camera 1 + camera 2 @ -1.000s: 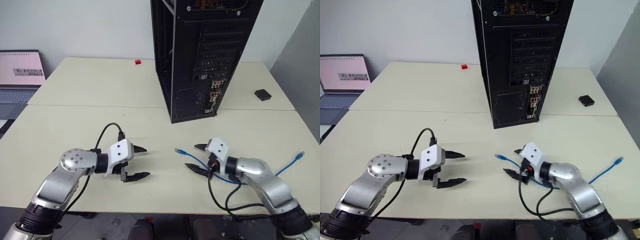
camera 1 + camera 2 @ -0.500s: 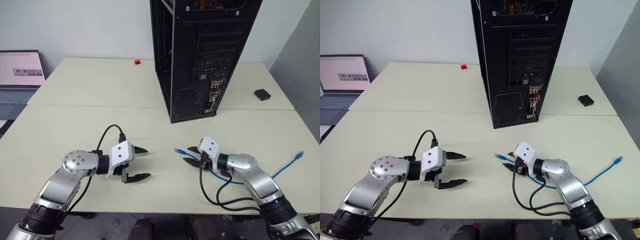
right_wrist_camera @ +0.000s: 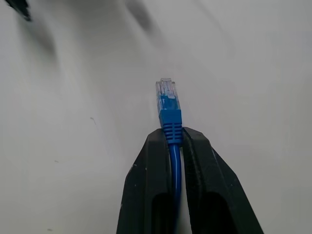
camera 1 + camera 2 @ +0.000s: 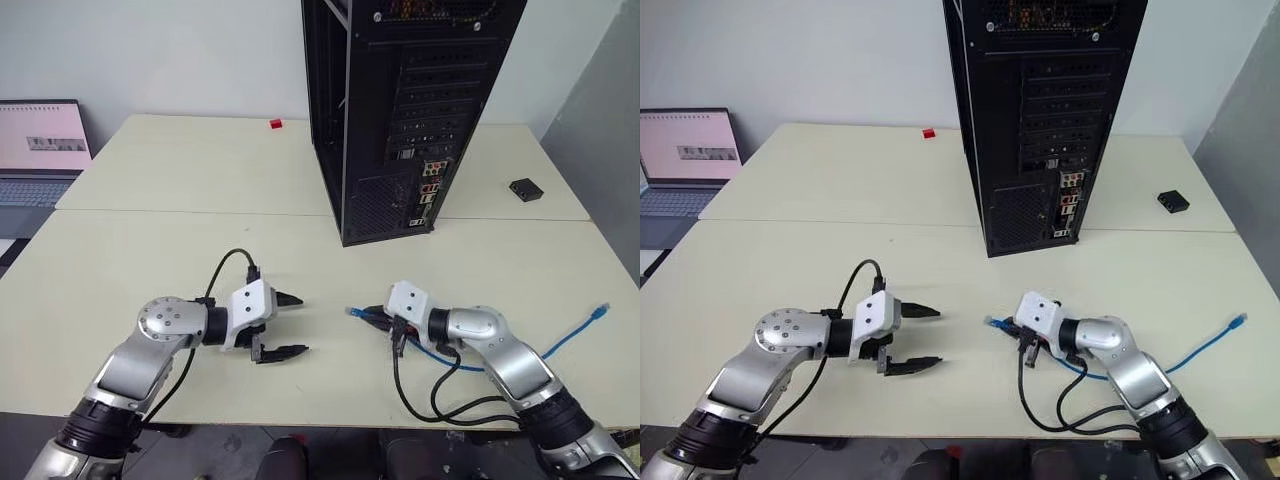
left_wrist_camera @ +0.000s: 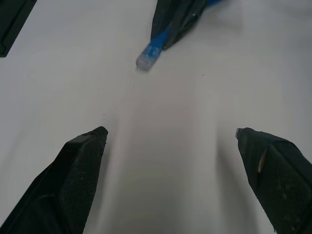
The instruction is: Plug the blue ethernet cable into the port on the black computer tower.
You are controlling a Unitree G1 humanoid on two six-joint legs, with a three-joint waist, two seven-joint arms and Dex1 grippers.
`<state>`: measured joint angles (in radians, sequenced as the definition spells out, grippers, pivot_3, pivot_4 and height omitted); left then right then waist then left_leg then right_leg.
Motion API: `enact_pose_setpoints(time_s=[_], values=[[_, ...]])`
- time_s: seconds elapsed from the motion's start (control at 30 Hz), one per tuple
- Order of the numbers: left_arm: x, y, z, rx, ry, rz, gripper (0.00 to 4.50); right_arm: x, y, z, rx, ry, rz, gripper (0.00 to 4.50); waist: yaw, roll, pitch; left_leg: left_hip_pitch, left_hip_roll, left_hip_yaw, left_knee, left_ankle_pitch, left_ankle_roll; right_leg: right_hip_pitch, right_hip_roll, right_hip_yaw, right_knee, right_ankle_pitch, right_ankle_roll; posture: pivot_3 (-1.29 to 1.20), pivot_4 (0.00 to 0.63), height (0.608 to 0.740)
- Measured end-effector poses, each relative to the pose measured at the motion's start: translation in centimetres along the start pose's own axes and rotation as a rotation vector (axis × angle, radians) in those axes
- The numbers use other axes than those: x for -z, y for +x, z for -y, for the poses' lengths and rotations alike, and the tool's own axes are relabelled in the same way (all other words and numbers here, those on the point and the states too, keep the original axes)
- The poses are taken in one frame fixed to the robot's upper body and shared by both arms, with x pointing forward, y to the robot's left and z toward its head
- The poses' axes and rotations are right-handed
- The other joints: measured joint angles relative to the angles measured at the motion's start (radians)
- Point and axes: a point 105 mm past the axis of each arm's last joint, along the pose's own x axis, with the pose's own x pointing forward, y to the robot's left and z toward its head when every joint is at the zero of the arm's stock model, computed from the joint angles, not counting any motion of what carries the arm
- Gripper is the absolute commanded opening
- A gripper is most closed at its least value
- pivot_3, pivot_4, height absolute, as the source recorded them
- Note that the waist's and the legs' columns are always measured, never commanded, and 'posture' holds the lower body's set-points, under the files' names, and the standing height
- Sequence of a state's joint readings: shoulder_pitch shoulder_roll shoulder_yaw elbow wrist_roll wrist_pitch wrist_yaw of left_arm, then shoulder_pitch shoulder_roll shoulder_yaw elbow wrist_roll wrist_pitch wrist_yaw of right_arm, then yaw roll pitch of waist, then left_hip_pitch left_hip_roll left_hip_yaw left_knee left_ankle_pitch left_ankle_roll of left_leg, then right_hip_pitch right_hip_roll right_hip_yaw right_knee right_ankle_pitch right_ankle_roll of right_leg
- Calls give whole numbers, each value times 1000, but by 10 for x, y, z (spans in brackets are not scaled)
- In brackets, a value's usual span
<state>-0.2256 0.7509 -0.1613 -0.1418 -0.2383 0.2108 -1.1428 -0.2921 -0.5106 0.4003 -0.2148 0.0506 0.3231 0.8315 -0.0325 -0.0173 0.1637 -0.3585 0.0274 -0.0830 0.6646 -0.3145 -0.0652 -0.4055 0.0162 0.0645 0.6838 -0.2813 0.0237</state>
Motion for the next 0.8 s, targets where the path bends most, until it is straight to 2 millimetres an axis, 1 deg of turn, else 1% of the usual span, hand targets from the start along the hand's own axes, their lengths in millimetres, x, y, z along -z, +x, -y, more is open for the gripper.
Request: enact_pose_setpoints(time_s=[0.07, 0.13, 0.23, 0.37, 0.47, 0.5, 0.53, 0.57, 0.7, 0.73, 0.8], values=[[-5, 5, -3, 9, 11, 22, 4500, -11, 2, -6, -33, -23, 20, 89, 0, 0, 0, 0, 0, 0, 0, 0, 0, 0, 0, 0, 0, 0, 0, 0, 150, 740], [-9, 10, -5, 19, 12, 41, 4500, -17, 2, -7, -39, -26, 24, 89, 0, 0, 0, 0, 0, 0, 0, 0, 0, 0, 0, 0, 0, 0, 0, 0, 150, 740], [-13, 17, -4, 46, 20, 68, 4500, -21, 3, -7, -42, -27, 25, 87, 0, 0, 0, 0, 0, 0, 0, 0, 0, 0, 0, 0, 0, 0, 0, 0, 150, 740], [-15, 22, -3, 72, 22, 83, 4500, -22, 5, -10, -54, -23, 22, 78, 0, 0, 0, 0, 0, 0, 0, 0, 0, 0, 0, 0, 0, 0, 0, 0, 150, 740], [-17, 24, -1, 92, 37, 90, 3983, -23, 6, -11, -57, -21, 24, 78, 0, 0, 0, 0, 0, -1, 0, 0, 0, 0, 0, -1, 0, 0, 0, 0, 150, 740], [-18, 25, -1, 99, 39, 93, 3716, -24, 6, -12, -56, -21, 24, 77, 0, 0, 0, 0, 0, 0, 0, 0, 0, 0, 0, 0, 0, 0, 0, 0, 150, 740], [-19, 26, -1, 104, 40, 97, 3555, -24, 6, -12, -56, -20, 23, 77, 0, 0, 0, 0, 0, -1, 0, 0, 0, 0, 0, -1, 0, 0, 0, 0, 150, 740], [-19, 26, -1, 107, 42, 98, 3268, -23, 6, -12, -56, -19, 22, 77, 0, 0, 0, 0, 0, -1, 0, 0, 0, 0, 0, -1, 0, 0, 0, 0, 150, 740], [-19, 26, -5, 105, 48, 88, 2490, -23, 6, -12, -56, -15, 18, 75, 0, 0, 0, 0, 0, -1, 0, 0, 0, 0, 0, -1, 0, 0, 0, 0, 150, 740], [-19, 26, -5, 107, 53, 85, 2244, -23, 6, -12, -56, -14, 18, 75, 0, 0, 0, 0, 0, -1, 0, 0, 0, 0, 0, -1, 0, 0, 0, 0, 150, 740], [-18, 28, -4, 115, 59, 80, 1888, -23, 6, -12, -56, -13, 18, 74, 0, 0, 0, 0, 0, -1, 0, 0, 0, 0, 0, -1, 0, 0, 0, 0, 150, 740]])
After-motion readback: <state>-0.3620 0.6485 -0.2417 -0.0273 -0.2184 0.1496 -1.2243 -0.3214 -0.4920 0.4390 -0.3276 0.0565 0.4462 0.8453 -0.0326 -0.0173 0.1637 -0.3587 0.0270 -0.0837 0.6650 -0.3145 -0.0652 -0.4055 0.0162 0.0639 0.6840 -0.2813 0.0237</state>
